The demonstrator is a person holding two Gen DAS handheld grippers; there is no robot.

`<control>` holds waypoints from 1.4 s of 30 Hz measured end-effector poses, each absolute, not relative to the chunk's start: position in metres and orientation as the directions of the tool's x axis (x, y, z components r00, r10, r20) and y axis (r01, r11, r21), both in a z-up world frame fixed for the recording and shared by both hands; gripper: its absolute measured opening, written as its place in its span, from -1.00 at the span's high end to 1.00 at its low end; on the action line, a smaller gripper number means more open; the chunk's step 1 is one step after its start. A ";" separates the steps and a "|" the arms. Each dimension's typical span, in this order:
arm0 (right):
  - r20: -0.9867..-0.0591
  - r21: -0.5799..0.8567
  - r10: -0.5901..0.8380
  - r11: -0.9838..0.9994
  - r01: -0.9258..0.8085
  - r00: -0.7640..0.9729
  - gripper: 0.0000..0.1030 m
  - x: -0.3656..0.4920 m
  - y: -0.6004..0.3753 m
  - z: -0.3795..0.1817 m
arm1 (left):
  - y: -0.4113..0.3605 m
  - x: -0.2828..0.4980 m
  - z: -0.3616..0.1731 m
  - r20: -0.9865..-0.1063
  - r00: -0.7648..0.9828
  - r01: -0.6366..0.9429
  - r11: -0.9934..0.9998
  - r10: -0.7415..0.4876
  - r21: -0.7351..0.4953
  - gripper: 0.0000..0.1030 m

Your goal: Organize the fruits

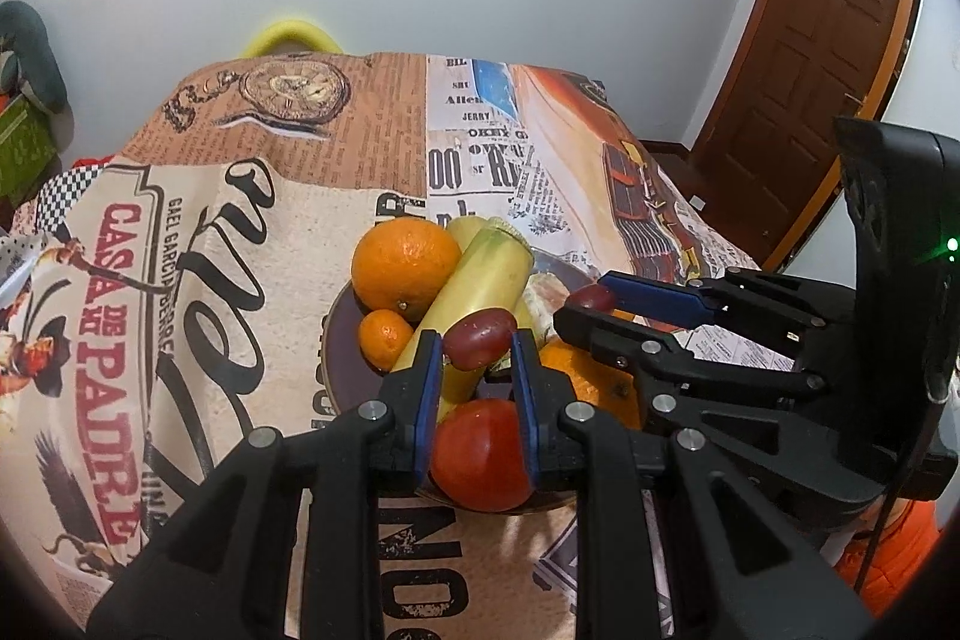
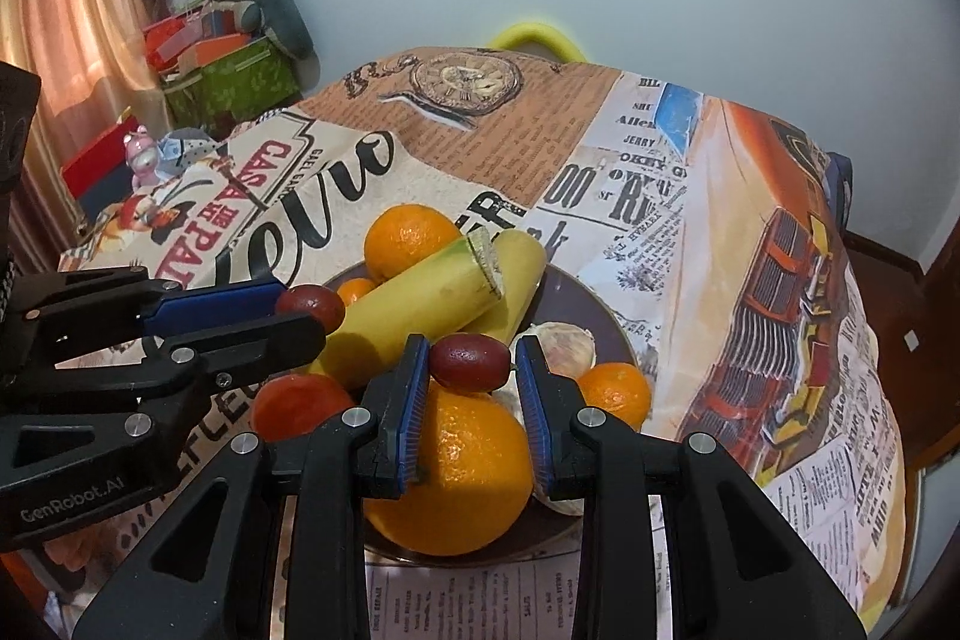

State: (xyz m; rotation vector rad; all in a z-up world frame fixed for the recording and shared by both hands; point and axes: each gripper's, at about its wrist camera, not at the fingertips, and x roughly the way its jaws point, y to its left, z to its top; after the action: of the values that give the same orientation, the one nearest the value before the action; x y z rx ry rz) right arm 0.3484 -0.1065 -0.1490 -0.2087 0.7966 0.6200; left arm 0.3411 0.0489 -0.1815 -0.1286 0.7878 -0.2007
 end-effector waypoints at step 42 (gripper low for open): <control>-0.219 0.050 0.507 0.859 -0.510 0.833 0.04 0.134 -0.192 0.063 | 0.018 0.086 0.040 -0.179 0.982 0.063 0.998 -0.066 -0.021 0.08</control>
State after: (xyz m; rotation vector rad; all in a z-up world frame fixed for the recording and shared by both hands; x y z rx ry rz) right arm 0.1339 -0.1921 0.0629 -0.0107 0.2295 0.5390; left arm 0.0861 0.0180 0.0397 -0.0153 0.1802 -0.0650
